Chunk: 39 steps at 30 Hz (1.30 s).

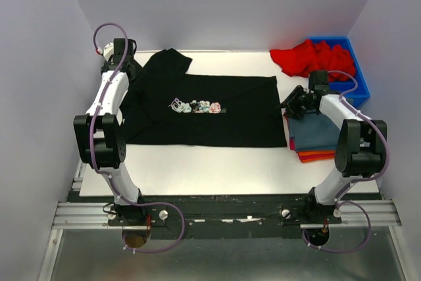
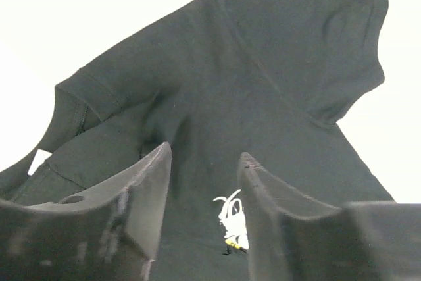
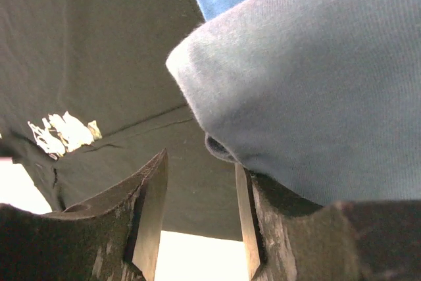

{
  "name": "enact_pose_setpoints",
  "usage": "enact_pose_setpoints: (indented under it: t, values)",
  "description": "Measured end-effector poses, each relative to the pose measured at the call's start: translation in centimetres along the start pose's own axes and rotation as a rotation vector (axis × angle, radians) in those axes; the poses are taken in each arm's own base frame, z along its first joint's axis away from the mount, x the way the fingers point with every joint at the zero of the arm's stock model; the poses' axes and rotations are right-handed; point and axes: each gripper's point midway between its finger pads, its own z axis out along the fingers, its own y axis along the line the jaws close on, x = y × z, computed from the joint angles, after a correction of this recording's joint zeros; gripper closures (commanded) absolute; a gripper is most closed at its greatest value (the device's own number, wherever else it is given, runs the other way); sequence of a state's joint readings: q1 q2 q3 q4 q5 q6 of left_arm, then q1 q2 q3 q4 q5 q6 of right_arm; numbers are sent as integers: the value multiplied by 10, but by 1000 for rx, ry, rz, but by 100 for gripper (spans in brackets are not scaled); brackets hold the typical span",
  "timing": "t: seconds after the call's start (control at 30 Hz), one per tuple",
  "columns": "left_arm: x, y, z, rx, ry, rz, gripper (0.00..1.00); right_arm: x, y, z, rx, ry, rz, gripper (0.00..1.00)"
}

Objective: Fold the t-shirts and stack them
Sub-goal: Fold the flattened tshirt in 1/3 of the way

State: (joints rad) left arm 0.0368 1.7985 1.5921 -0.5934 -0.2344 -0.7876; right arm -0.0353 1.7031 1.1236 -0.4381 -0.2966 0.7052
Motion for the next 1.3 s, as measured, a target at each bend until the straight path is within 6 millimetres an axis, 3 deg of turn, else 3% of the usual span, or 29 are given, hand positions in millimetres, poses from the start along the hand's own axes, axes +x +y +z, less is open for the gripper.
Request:
enact_pose_setpoints:
  t: [0.17, 0.3, 0.37, 0.53, 0.6, 0.67, 0.7, 0.83, 1.03, 1.3]
  values:
    - [2, -1, 5, 6, 0, 11, 36, -3, 6, -15, -26, -51, -25, 46]
    - [18, 12, -8, 20, -4, 13, 37, -1, 14, -39, -50, -124, -69, 52]
    - [34, 26, -25, 26, -2, 4, 38, 11, 19, -49, -57, -146, -104, 51]
    - [67, 69, -64, 29, -27, -42, 42, 73, 27, -52, -46, -118, -239, 51]
    - [75, 86, -74, 13, -46, -60, 42, 91, 14, -47, -8, -99, -260, 55]
    - [84, 104, -79, -12, -61, -73, 42, 97, -7, -41, 49, -95, -249, 91]
    - [90, 113, -81, -21, -70, -80, 42, 101, -19, -38, 83, -91, -247, 99]
    - [109, 139, -83, -58, -73, -95, 45, 109, -52, -29, 198, -73, -221, 99]
    - [125, 165, -75, -132, -63, -125, 46, 104, -64, -13, 297, -57, -207, 99]
    - [128, 181, -61, -202, -54, -146, 47, 97, -77, -8, 384, -77, -185, 99]
